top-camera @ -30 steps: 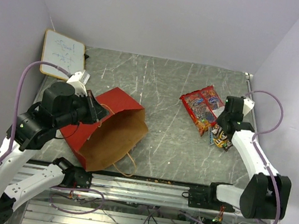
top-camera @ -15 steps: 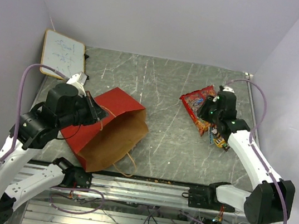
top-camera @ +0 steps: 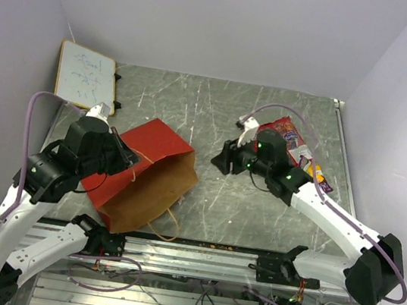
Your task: Take the snacks out of the paper bag
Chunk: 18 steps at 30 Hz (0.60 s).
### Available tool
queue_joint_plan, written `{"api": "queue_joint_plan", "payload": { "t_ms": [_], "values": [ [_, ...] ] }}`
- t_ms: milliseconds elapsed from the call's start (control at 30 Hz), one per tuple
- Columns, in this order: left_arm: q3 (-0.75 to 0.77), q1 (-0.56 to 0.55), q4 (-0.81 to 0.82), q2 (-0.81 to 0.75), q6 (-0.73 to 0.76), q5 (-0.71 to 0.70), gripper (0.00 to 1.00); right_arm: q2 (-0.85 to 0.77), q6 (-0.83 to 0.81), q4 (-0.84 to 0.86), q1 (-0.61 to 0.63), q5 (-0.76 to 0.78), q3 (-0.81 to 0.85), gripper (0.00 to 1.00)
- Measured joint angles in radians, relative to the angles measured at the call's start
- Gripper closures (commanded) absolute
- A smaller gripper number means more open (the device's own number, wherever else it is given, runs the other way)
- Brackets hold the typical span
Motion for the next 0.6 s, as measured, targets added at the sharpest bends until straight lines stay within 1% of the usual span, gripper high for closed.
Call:
{"api": "queue_joint_plan", "payload": {
  "t_ms": [133, 300, 333, 467, 600],
  "values": [
    [0.0, 0.0, -0.034, -0.013, -0.018, -0.016, 0.93, -0.021, -0.114, 0.122, 0.135, -0.092, -0.04, 0.51],
    [0.002, 0.0, -0.082, -0.023, -0.029, -0.026, 0.93, -0.023, -0.352, 0.316, 0.336, -0.201, -0.108, 0.51],
    [0.002, 0.0, -0.087, -0.023, -0.029, -0.027, 0.93, -0.014, -0.382, 0.34, 0.359, -0.216, -0.108, 0.51],
    [0.014, 0.0, -0.093, -0.015, -0.028, -0.028, 0.93, 0.083, -0.561, 0.465, 0.467, -0.263, -0.097, 0.51],
    [0.056, 0.0, -0.084, 0.021, -0.016, -0.028, 0.93, 0.23, -0.776, 0.521, 0.565, -0.267, -0.066, 0.5]
  ]
}}
